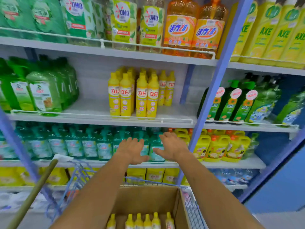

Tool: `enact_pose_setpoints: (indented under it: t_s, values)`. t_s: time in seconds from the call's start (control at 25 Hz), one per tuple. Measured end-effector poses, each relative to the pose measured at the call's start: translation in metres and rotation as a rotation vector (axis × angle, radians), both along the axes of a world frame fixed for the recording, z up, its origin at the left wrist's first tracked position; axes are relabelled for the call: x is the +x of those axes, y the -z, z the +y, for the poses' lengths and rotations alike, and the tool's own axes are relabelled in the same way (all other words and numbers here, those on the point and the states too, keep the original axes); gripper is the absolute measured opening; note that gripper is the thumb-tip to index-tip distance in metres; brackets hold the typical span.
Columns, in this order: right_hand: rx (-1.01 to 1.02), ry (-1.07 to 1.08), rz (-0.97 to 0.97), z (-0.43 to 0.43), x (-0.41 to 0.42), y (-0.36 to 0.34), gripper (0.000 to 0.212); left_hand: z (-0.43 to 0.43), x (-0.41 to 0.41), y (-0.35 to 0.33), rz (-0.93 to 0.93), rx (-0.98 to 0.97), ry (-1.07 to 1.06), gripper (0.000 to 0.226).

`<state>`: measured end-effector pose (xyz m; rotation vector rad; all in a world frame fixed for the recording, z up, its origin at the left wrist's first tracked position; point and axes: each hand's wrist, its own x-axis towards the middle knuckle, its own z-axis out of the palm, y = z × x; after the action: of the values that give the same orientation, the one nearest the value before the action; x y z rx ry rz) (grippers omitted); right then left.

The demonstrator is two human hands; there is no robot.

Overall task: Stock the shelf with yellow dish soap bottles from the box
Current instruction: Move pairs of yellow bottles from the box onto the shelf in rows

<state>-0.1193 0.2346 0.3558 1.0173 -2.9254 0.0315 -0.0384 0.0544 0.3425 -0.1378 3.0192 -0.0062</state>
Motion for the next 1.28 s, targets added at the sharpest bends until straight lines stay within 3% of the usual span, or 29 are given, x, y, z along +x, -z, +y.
enact_pose_setpoints:
  t_s: [0.2, 0.56, 0.68, 0.76, 0.92, 1.12, 1.28]
  values:
    - [0.049, -0.056, -0.153, -0.023, 0.030, 0.081, 0.072, -0.025, 0.042, 0.061, -0.135, 0.045, -0.127, 0.084]
    - [0.188, 0.018, -0.492, 0.018, 0.047, 0.264, 0.066, 0.014, 0.065, 0.244, -0.463, 0.181, -0.206, 0.071]
    - [0.215, 0.084, -0.608, 0.039, 0.045, 0.323, 0.056, 0.017, 0.063, 0.303, -0.531, 0.233, -0.210, 0.078]
    - [0.207, 0.131, -0.653, 0.047, 0.039, 0.365, 0.059, 0.010, 0.056, 0.345, -0.579, 0.257, -0.234, 0.081]
    - [0.222, 0.199, -0.716, 0.053, 0.028, 0.438, 0.067, -0.006, 0.046, 0.428, -0.641, 0.286, -0.243, 0.081]
    - [0.094, 0.281, -0.781, 0.052, 0.012, 0.524, 0.067, -0.014, 0.039, 0.517, -0.641, 0.336, -0.300, 0.075]
    - [0.033, 0.346, -0.793, 0.049, 0.007, 0.568, 0.070, -0.014, 0.037, 0.564, -0.616, 0.447, -0.354, 0.085]
